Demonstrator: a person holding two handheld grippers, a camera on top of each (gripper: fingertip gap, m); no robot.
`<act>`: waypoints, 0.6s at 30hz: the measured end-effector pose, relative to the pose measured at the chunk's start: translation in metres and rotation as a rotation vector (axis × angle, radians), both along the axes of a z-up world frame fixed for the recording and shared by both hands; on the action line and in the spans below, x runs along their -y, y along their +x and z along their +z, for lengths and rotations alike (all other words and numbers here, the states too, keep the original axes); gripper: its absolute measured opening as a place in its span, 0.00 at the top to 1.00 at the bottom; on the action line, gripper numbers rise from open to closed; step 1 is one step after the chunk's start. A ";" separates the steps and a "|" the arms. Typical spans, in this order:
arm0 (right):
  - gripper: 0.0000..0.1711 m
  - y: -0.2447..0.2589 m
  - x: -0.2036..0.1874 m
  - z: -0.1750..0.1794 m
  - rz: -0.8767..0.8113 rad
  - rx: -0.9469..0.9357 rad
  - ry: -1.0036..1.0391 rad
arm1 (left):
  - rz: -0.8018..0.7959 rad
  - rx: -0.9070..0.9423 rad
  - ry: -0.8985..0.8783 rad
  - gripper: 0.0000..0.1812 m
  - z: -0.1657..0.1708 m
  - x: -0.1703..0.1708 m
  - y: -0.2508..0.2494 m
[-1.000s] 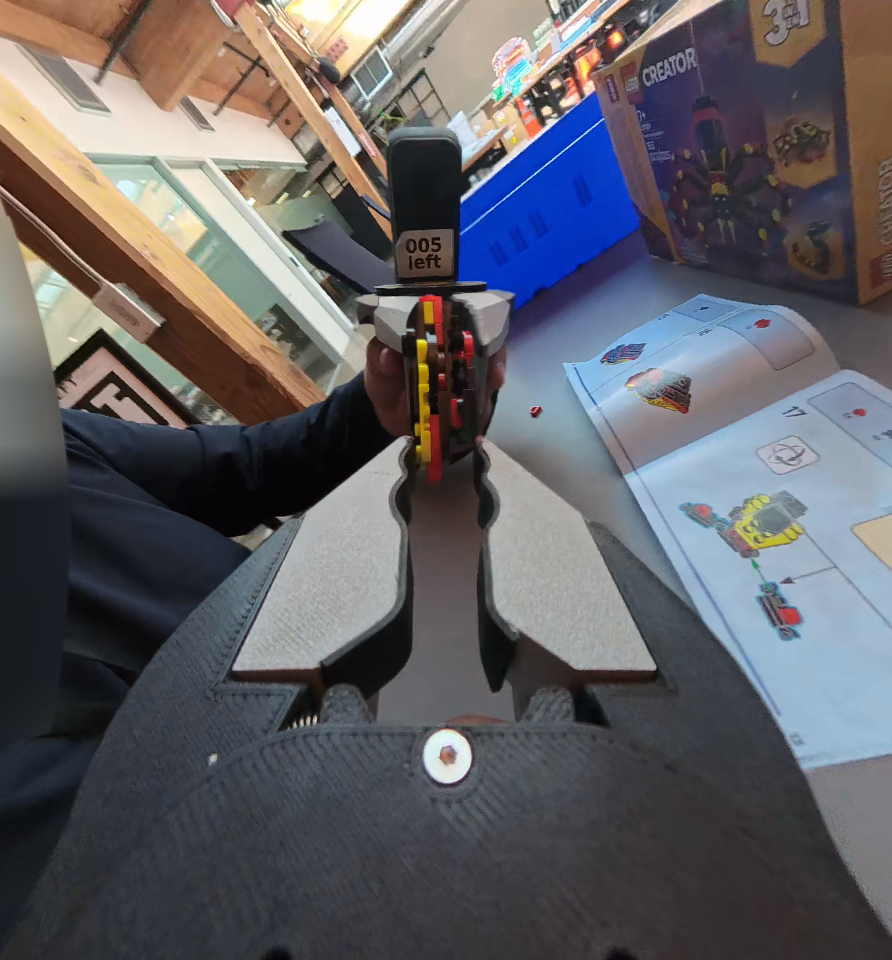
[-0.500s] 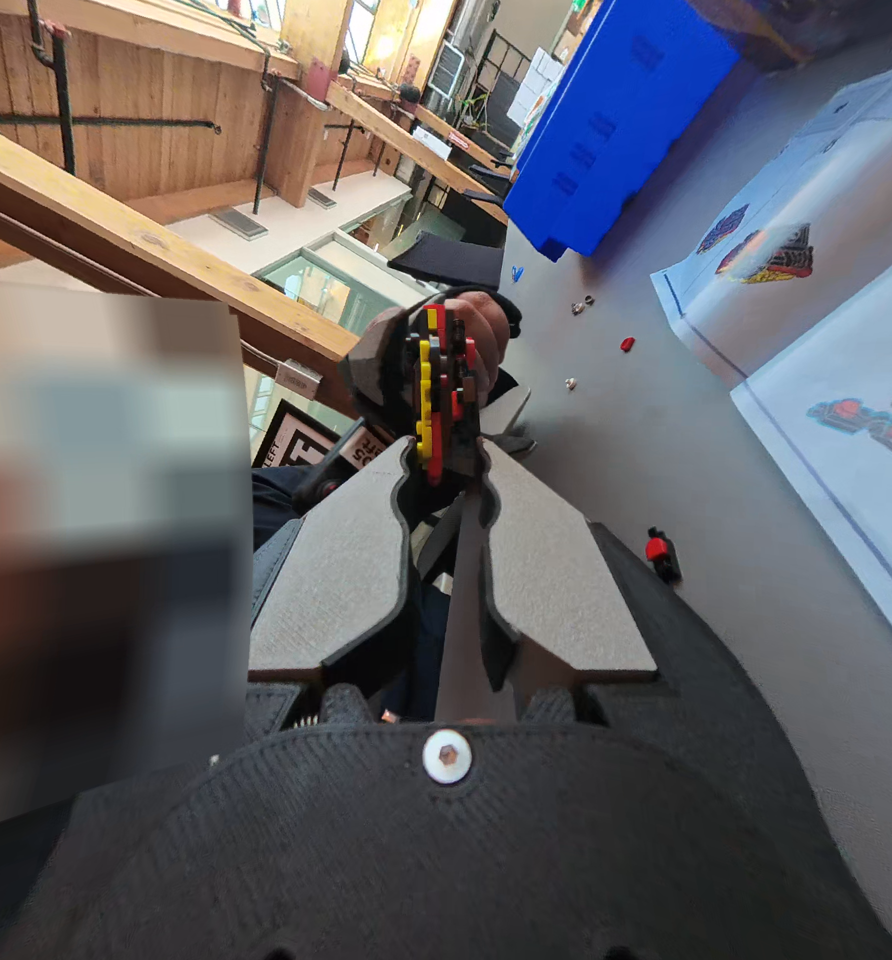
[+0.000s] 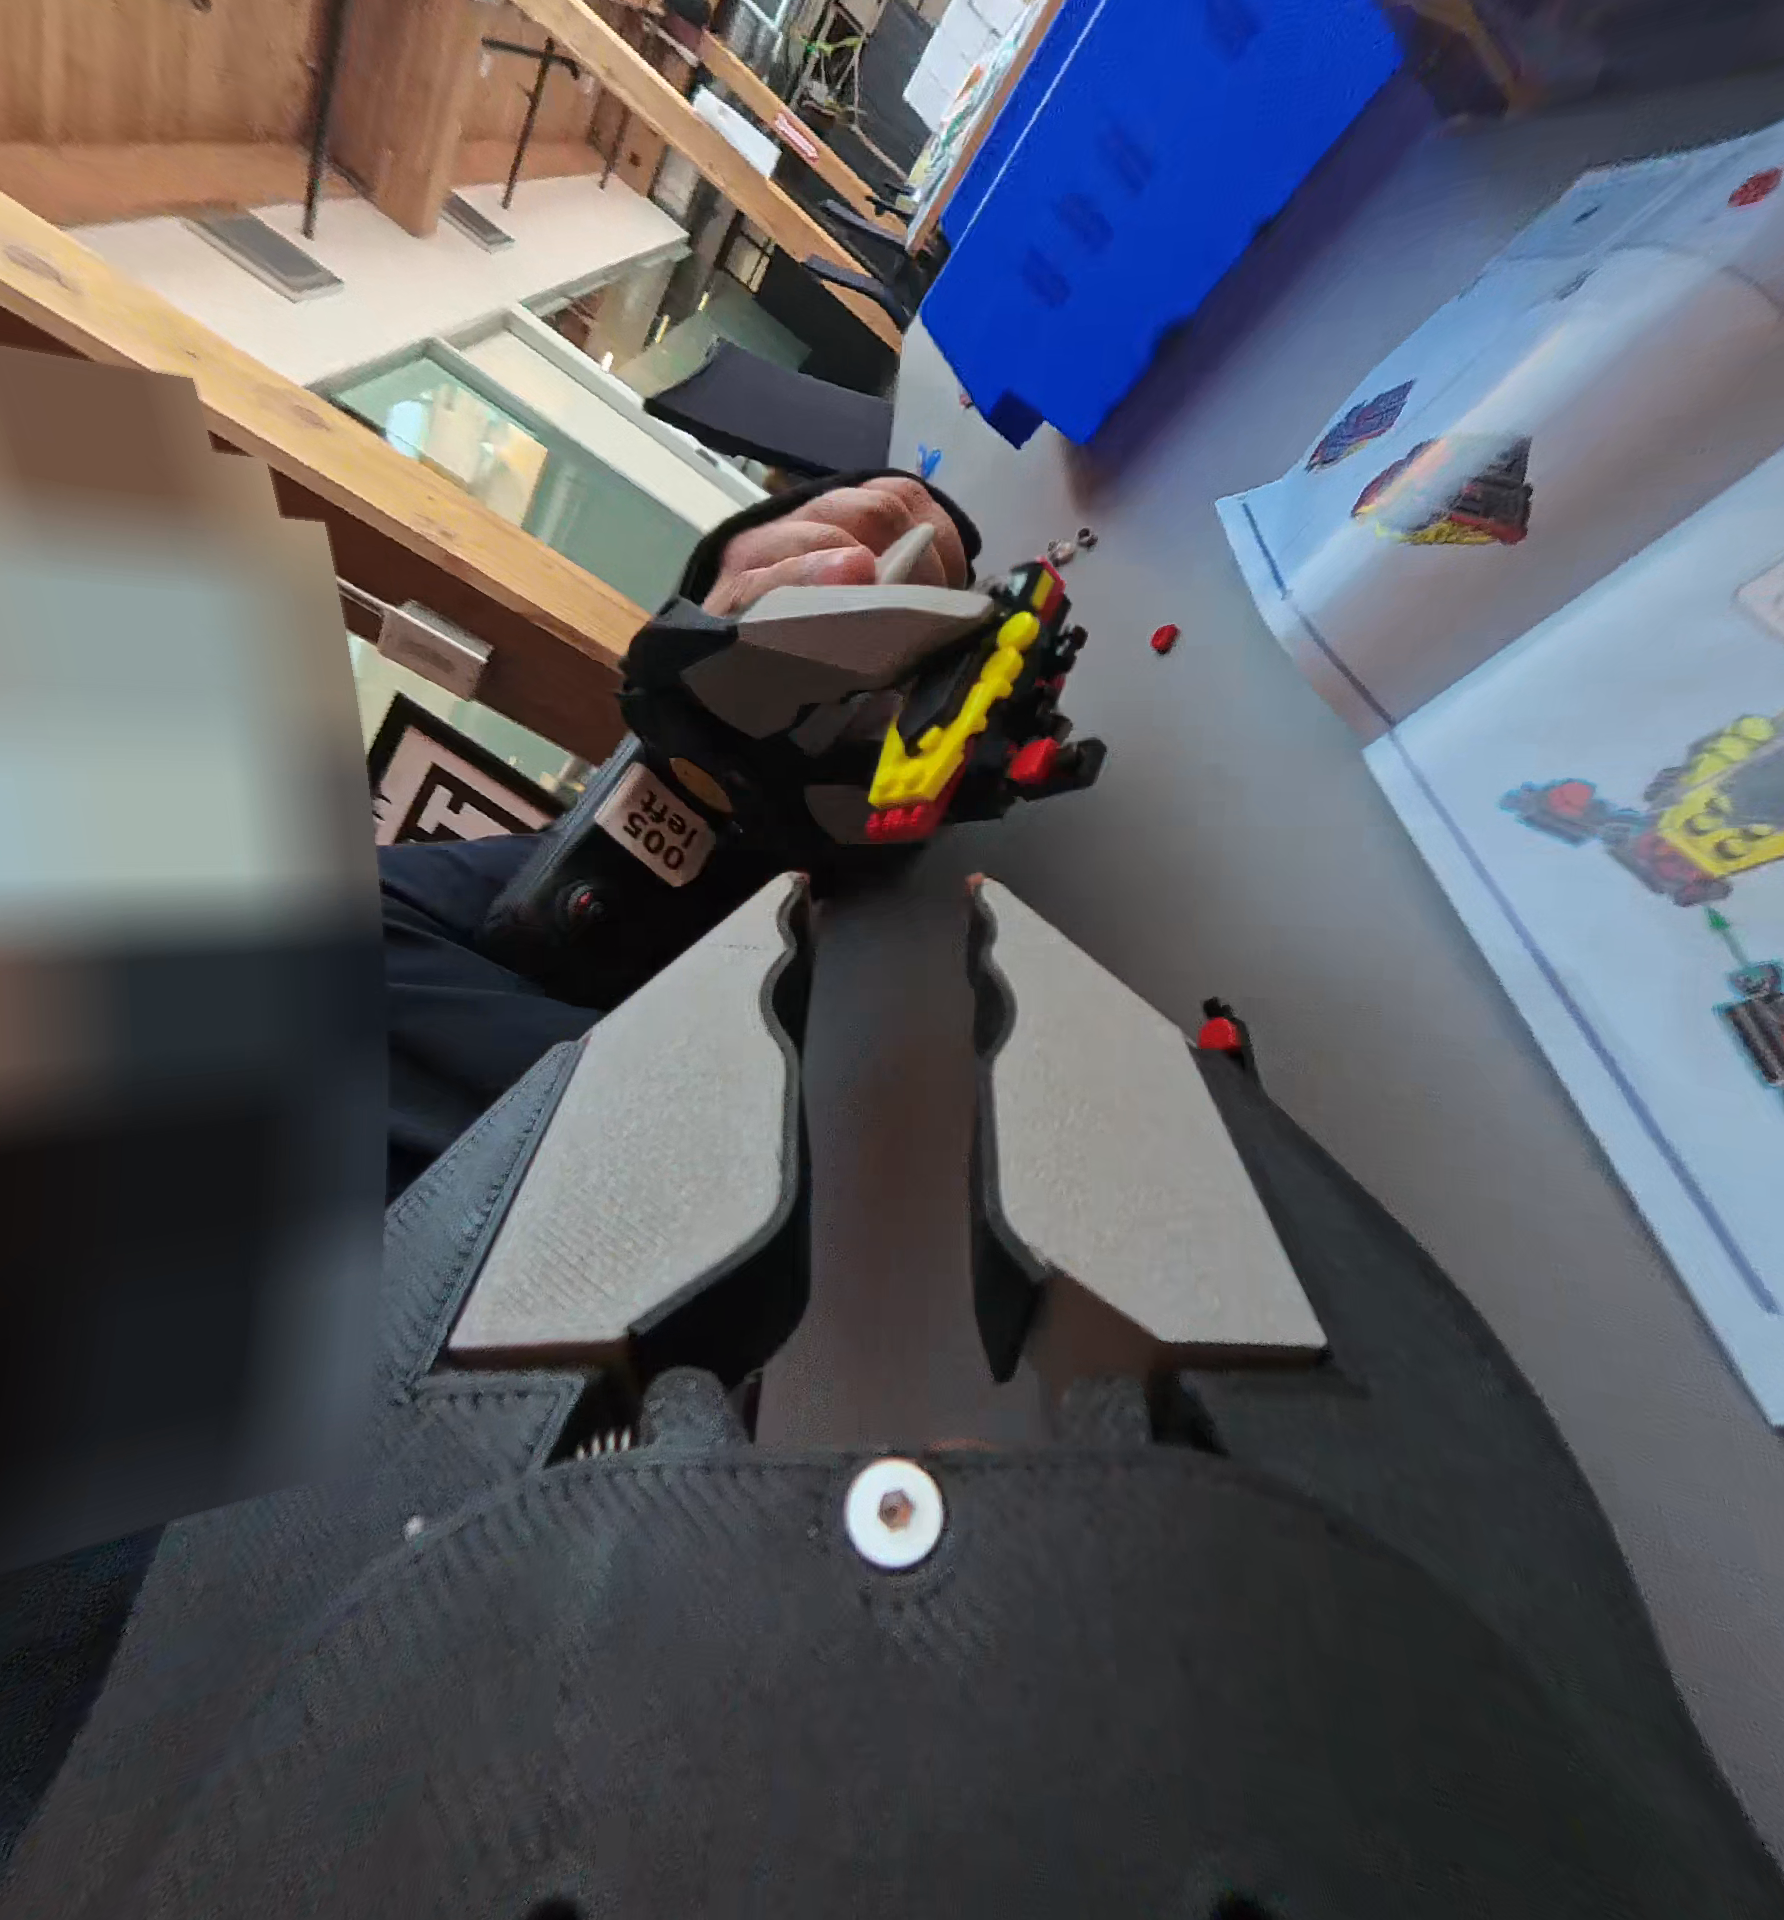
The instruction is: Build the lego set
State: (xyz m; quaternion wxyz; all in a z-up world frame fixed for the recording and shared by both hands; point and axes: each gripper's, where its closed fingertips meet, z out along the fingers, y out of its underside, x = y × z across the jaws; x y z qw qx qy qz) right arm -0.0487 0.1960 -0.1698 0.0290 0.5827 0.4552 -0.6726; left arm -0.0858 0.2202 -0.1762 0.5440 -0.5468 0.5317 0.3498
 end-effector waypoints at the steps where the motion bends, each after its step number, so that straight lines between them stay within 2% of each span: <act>1: 0.84 0.001 -0.004 0.001 -0.016 -0.015 0.047 | 0.006 0.025 -0.028 0.88 -0.004 0.000 -0.002; 4: 0.72 -0.005 -0.023 -0.004 -0.144 -0.022 0.290 | 0.041 0.065 -0.081 0.89 -0.010 -0.002 -0.008; 6: 0.63 -0.009 -0.029 -0.002 -0.216 -0.065 0.555 | 0.072 0.092 -0.137 0.88 -0.018 -0.003 -0.011; 9: 0.65 -0.014 -0.019 -0.003 -0.247 -0.148 1.010 | 0.062 0.157 -0.201 0.88 -0.024 -0.001 -0.008; 12: 0.69 -0.021 -0.008 -0.018 -0.216 -0.143 1.367 | 0.032 0.233 -0.242 0.88 -0.022 0.003 0.000; 14: 0.73 -0.026 -0.007 -0.021 -0.220 -0.138 1.517 | 0.010 0.272 -0.262 0.88 -0.019 0.006 0.006; 16: 0.86 -0.027 -0.003 -0.016 -0.225 -0.178 1.597 | -0.006 0.297 -0.294 0.88 -0.021 0.009 0.009; 18: 0.86 -0.027 0.001 -0.014 -0.212 -0.217 1.657 | -0.011 0.324 -0.312 0.88 -0.021 0.011 0.011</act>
